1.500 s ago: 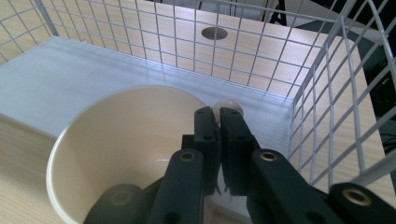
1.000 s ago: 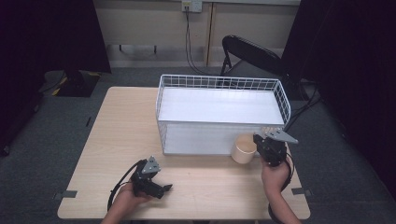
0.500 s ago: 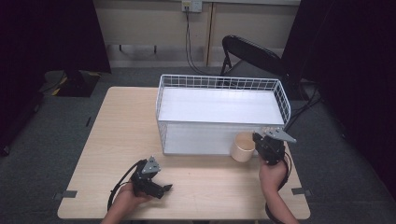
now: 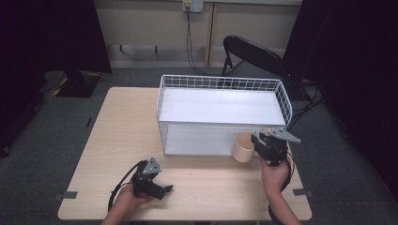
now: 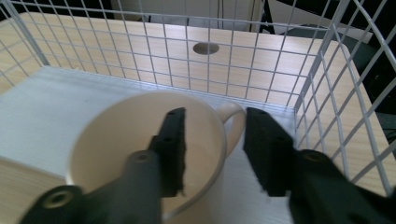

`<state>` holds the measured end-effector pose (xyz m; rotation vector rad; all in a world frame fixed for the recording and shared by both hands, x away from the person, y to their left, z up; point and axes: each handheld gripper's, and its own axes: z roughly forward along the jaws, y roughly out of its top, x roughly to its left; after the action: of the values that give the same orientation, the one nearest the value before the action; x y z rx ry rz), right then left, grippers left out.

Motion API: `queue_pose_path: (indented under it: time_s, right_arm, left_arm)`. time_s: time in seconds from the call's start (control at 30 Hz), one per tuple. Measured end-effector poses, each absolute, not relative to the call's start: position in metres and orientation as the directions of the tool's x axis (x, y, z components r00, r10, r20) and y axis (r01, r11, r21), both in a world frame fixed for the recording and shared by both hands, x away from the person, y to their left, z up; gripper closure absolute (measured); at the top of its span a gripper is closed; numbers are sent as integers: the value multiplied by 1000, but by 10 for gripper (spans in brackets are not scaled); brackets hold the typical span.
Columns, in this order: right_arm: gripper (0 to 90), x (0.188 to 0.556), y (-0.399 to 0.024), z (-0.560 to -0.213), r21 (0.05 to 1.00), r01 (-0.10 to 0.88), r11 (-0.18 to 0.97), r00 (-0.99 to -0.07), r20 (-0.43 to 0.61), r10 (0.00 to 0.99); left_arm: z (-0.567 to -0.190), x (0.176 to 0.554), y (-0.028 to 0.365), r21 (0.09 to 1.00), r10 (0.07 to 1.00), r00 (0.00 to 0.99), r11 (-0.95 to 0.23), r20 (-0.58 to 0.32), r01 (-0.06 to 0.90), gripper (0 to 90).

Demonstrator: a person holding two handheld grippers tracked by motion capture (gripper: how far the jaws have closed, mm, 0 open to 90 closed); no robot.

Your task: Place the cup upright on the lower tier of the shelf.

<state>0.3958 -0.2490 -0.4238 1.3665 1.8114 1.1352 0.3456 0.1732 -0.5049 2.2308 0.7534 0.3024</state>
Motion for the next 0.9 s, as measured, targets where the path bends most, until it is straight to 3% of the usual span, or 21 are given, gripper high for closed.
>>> queue_pose_path:
  time_s: [0.4, 0.63, 0.9]
  right_arm:
    - [243, 384, -249, -416, 888, 446, 114, -392, 79, 917]
    - [165, 380, -249, -417, 879, 456, 138, -429, 81, 900]
    - [146, 375, -253, -421, 877, 458, 146, -445, 84, 892]
  left_arm:
    - [-505, 346, 173, 722, 601, 799, -546, -15, 424, 20]
    - [-505, 346, 173, 723, 602, 798, -545, -15, 425, 20]
    - [-505, 346, 173, 723, 602, 798, -545, -16, 425, 20]
